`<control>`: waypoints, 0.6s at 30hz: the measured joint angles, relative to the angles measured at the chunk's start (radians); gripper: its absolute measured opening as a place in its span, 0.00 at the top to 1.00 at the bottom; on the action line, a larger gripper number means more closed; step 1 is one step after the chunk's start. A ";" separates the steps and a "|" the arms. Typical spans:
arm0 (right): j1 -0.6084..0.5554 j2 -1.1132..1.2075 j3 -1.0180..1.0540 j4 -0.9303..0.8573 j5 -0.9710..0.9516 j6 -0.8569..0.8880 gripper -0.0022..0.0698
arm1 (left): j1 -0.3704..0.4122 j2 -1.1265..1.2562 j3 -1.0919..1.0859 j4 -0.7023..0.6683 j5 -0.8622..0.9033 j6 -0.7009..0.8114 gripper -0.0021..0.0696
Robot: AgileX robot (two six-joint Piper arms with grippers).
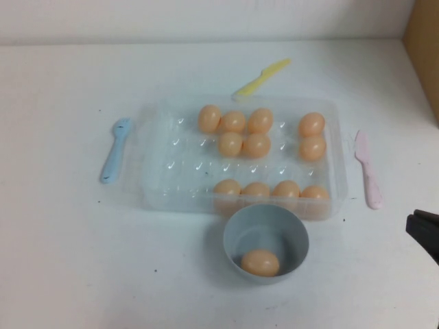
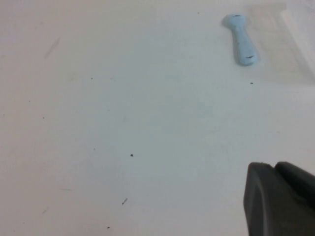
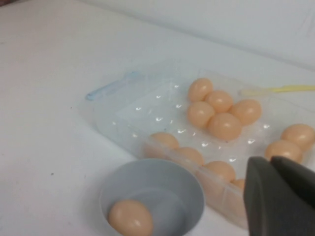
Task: Take an egg out of the egg box
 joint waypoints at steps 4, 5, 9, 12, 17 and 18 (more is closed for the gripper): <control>-0.026 -0.095 0.099 0.022 -0.078 0.001 0.99 | 0.000 0.000 0.000 0.000 0.000 0.000 0.98; -0.040 -0.119 0.119 0.027 -0.083 0.001 0.99 | 0.000 0.000 0.000 0.000 0.000 0.000 0.98; -0.206 -0.231 0.214 0.042 -0.091 0.001 0.99 | 0.000 0.000 0.000 0.000 0.000 0.000 0.98; -0.360 -0.313 0.271 0.043 -0.086 0.001 0.99 | 0.000 0.000 0.000 0.000 0.000 0.000 0.98; -0.557 -0.468 0.330 0.046 -0.015 0.001 0.99 | 0.000 0.000 0.000 0.000 0.000 0.000 0.98; -0.584 -0.491 0.336 0.046 0.004 0.001 0.99 | 0.000 0.000 0.000 0.000 0.000 0.000 0.98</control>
